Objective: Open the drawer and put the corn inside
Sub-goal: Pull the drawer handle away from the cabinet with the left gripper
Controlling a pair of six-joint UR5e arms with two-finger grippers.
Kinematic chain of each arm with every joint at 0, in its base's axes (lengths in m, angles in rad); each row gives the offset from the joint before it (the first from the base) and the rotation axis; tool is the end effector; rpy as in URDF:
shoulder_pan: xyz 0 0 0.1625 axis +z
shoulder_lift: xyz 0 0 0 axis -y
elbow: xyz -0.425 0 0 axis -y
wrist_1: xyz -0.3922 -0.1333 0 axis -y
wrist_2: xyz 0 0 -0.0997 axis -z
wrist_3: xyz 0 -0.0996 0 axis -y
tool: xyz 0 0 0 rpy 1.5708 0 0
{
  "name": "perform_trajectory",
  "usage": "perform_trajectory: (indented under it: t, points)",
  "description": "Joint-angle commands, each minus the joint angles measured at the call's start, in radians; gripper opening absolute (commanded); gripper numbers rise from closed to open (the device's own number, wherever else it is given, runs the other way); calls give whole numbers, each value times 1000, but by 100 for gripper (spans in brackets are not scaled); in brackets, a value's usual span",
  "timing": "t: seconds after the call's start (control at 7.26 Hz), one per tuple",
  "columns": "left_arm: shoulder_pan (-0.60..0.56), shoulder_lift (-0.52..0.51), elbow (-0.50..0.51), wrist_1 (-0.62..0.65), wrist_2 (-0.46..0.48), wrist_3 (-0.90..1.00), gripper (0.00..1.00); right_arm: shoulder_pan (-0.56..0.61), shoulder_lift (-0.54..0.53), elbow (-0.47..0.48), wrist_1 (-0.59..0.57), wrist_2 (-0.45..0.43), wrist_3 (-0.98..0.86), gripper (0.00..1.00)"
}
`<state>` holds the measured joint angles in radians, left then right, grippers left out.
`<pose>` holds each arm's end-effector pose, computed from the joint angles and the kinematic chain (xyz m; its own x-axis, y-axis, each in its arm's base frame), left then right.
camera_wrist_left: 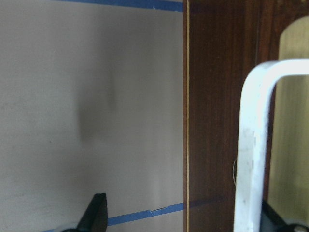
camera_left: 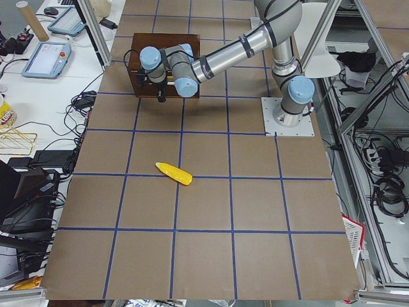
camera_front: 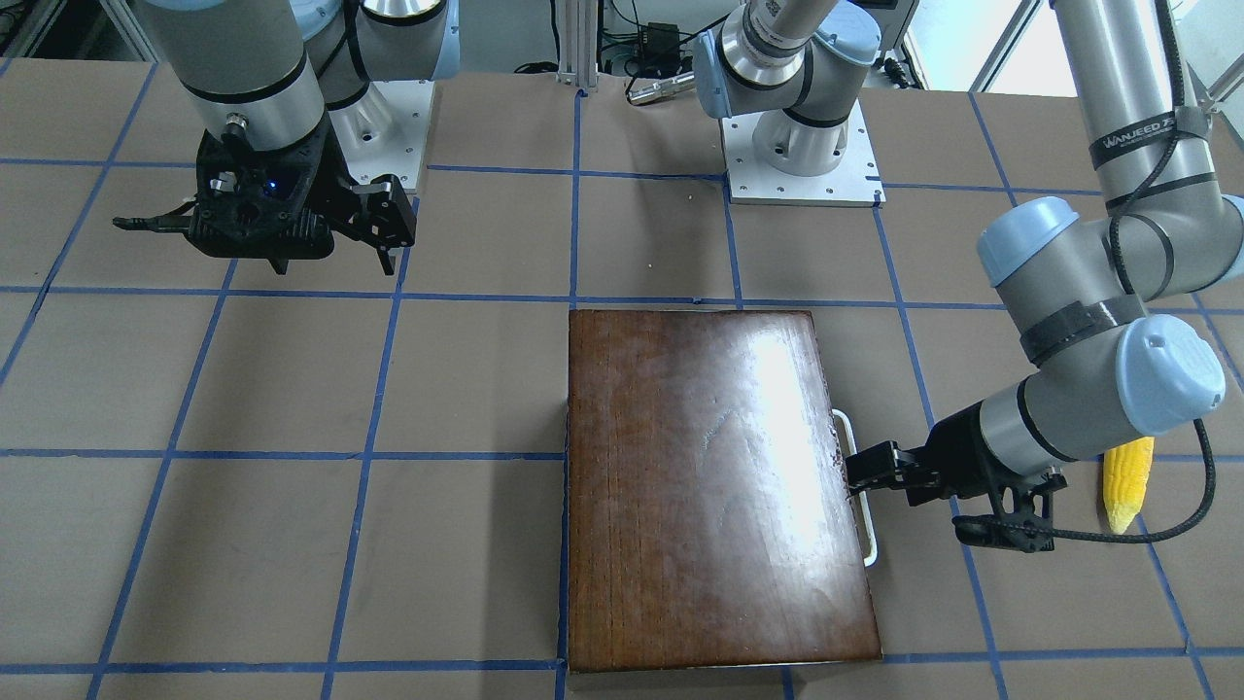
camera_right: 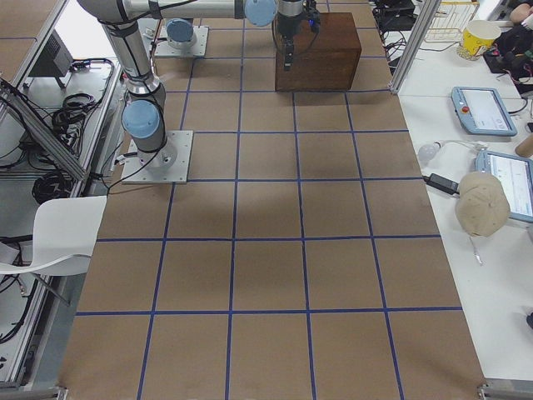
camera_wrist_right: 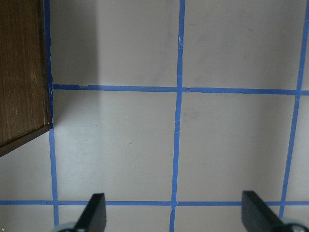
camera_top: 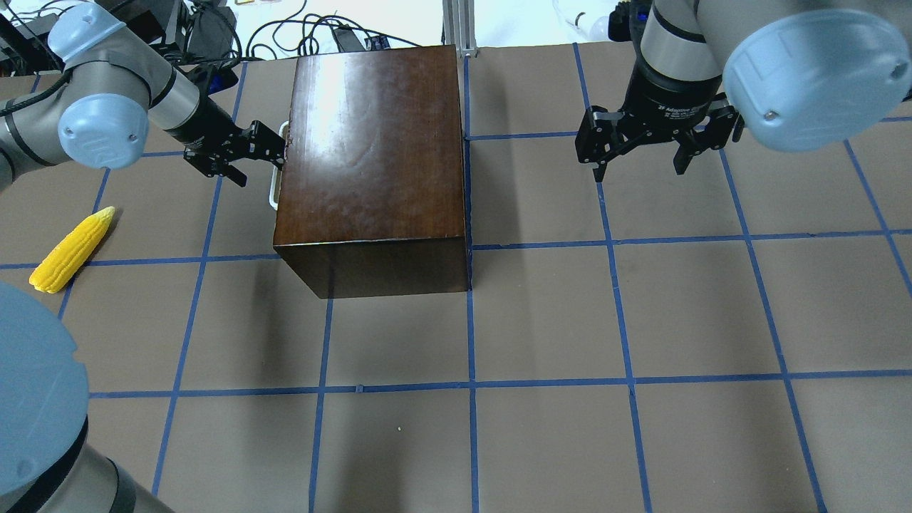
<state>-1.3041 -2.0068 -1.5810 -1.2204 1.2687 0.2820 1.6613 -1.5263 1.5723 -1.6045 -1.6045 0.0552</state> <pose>0.0071 -0.6443 0.2743 -0.9504 -0.0008 0.3111 0.0022 1.0000 0.0095 0.1754 -0.4953 0.4683 -0.9988 -0.0357 0.0343 -0.0353 0.9993 0.0104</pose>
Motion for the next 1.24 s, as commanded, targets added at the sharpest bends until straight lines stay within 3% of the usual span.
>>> perform_trajectory:
  t: [0.0, 1.1]
  points:
    - [38, 2, 0, 4, 8, 3, 100, 0, 0, 0, 0, 0, 0, 100]
    - [173, 3, 3, -1, 18, 32, 100, 0, 0, 0, 0, 0, 0, 100]
